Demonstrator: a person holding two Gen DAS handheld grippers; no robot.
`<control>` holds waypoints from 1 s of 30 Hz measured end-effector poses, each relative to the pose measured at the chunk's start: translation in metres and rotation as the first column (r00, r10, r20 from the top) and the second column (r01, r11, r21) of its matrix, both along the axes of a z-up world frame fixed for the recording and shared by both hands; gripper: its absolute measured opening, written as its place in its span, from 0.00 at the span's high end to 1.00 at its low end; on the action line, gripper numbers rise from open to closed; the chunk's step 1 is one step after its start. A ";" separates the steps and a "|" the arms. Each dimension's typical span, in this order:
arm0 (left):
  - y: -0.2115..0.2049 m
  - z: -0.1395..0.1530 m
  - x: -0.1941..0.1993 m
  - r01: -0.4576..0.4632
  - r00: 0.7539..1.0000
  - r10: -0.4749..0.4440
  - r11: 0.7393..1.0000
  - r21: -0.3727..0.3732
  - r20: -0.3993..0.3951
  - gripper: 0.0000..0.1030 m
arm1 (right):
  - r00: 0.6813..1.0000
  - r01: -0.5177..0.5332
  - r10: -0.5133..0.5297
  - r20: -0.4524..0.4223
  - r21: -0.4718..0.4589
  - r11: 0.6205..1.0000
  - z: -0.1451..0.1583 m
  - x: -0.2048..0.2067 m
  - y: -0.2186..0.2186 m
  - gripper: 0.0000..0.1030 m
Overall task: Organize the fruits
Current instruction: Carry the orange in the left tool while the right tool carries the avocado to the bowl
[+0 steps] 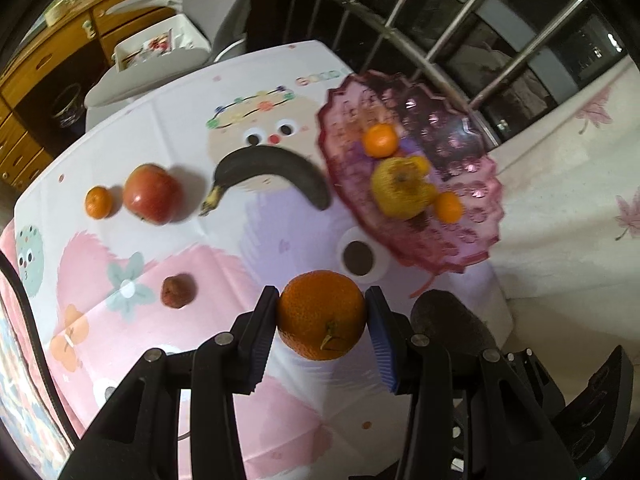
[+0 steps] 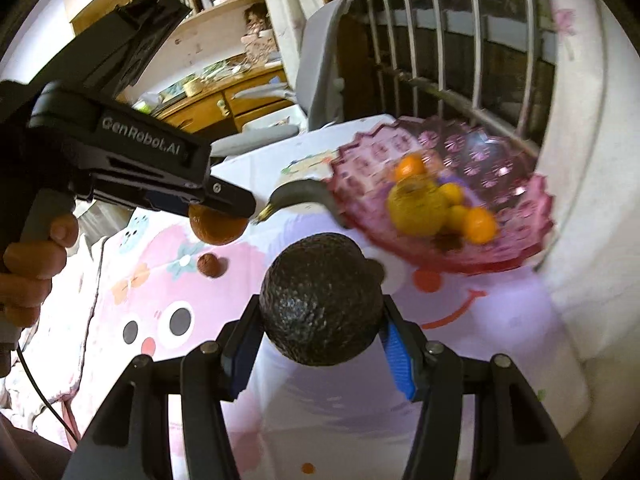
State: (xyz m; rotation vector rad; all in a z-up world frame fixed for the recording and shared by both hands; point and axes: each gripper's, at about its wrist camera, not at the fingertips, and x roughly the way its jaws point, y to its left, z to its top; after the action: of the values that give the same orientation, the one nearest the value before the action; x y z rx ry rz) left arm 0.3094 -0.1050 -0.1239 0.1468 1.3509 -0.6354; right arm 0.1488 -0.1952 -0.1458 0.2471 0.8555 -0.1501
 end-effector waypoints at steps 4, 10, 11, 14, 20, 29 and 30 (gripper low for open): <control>-0.018 0.011 -0.001 0.011 1.000 -0.011 1.000 -0.014 0.011 0.59 | 0.999 0.035 -0.035 0.014 -0.016 0.999 0.015 -0.002 -0.024 0.46; -0.045 0.022 0.008 -0.002 1.000 0.003 1.000 -0.024 0.026 0.59 | 0.998 0.056 -0.055 0.030 -0.026 0.998 0.030 0.003 -0.062 0.46; -0.049 0.022 0.010 -0.006 1.000 0.007 1.000 -0.024 0.027 0.59 | 0.998 0.056 -0.055 0.031 -0.026 0.998 0.032 0.004 -0.068 0.46; -0.064 0.023 0.018 -0.023 0.999 0.024 0.999 -0.033 0.026 0.59 | 0.998 0.053 -0.052 0.025 -0.020 0.998 0.035 0.012 -0.089 0.46; -0.090 0.013 0.036 -0.066 0.998 0.066 0.997 -0.043 0.018 0.59 | 0.999 0.046 -0.046 -0.005 -0.009 0.999 0.030 0.031 -0.128 0.46; -0.110 -0.023 0.062 -0.164 0.986 0.164 0.986 -0.024 -0.021 0.59 | 0.993 0.029 -0.021 -0.113 0.072 0.997 -0.001 0.060 -0.178 0.46; -0.111 -0.026 0.064 -0.169 0.985 0.169 0.985 -0.018 -0.023 0.58 | 0.992 0.029 -0.019 -0.124 0.079 0.996 -0.004 0.064 -0.182 0.46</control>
State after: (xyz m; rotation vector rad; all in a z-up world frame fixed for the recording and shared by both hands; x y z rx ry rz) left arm 0.3732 -0.2158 -0.1495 0.0089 1.3606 -0.5086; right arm 0.2125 -0.3768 -0.1498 0.3262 0.9831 -0.1542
